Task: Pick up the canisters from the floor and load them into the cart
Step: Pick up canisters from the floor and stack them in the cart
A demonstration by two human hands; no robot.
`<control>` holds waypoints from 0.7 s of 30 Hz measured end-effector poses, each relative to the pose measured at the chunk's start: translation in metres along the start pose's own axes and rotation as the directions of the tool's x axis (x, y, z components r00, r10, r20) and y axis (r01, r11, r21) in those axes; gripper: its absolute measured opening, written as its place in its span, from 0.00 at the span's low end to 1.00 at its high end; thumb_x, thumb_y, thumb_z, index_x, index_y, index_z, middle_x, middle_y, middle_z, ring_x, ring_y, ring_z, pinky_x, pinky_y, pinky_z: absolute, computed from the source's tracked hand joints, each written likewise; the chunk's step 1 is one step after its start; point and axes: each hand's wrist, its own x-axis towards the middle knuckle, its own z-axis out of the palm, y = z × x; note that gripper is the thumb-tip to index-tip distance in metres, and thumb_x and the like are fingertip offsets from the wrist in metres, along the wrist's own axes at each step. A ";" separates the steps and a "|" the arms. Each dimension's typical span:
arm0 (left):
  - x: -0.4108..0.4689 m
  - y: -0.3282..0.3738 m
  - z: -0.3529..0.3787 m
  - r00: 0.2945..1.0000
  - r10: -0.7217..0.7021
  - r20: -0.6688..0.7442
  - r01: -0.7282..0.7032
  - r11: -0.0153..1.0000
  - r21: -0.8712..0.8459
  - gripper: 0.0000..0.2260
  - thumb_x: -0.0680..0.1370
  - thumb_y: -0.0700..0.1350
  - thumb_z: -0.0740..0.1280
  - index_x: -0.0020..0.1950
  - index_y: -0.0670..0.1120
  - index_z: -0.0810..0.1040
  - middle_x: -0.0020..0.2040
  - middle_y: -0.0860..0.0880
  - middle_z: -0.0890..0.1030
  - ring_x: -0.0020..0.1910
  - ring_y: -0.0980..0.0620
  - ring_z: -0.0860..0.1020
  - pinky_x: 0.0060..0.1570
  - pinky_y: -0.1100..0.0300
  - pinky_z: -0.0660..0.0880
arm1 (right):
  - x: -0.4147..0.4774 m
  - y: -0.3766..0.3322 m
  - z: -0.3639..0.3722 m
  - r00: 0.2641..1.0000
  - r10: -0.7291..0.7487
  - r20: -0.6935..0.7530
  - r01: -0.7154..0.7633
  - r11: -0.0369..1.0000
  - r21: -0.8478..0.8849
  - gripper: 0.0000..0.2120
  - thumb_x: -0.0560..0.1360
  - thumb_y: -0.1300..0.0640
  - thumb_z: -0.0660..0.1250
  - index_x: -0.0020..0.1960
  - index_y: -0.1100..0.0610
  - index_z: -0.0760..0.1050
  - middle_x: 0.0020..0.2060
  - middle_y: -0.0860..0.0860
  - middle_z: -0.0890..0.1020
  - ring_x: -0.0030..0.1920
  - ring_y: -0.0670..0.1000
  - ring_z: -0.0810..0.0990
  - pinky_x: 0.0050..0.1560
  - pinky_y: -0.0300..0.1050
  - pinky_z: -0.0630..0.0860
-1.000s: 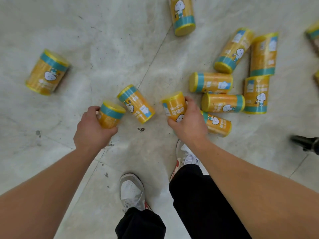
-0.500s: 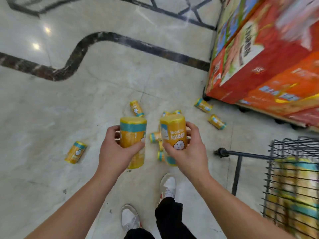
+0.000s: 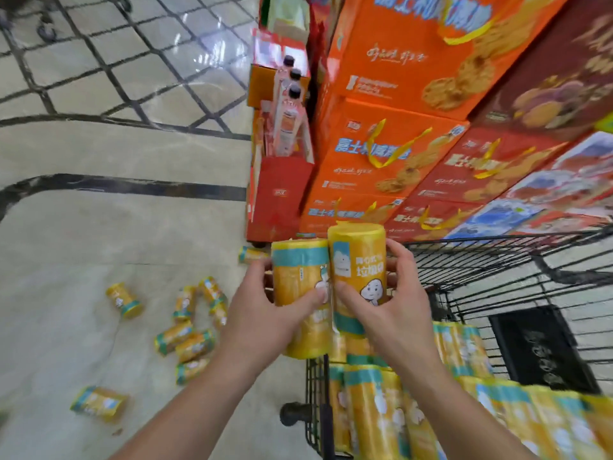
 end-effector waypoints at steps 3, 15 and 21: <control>0.003 0.005 0.092 0.998 -0.014 0.056 0.009 0.997 0.079 0.20 0.66 0.54 0.78 0.52 0.56 0.74 0.42 0.59 0.82 0.37 0.68 0.79 0.32 0.73 0.73 | 0.022 0.063 -0.064 0.996 0.068 -0.053 -0.071 0.995 -0.075 0.33 0.62 0.39 0.75 0.62 0.35 0.65 0.52 0.40 0.79 0.50 0.41 0.80 0.49 0.49 0.80; 0.045 -0.085 0.212 0.982 -0.179 -0.060 0.162 0.637 0.754 0.21 0.66 0.60 0.74 0.44 0.44 0.76 0.41 0.43 0.80 0.46 0.41 0.79 0.42 0.52 0.76 | 0.096 0.265 -0.153 0.818 0.562 0.122 -0.457 0.764 -0.456 0.37 0.68 0.43 0.76 0.66 0.60 0.63 0.61 0.58 0.77 0.63 0.59 0.76 0.57 0.50 0.74; 0.047 -0.096 0.221 0.966 -0.255 -0.045 0.215 0.690 0.691 0.21 0.70 0.56 0.74 0.50 0.45 0.69 0.42 0.47 0.80 0.42 0.45 0.80 0.41 0.54 0.73 | 0.100 0.289 -0.136 0.647 0.710 0.278 -0.488 0.666 -0.565 0.16 0.74 0.52 0.71 0.52 0.62 0.72 0.40 0.54 0.78 0.39 0.55 0.80 0.45 0.55 0.83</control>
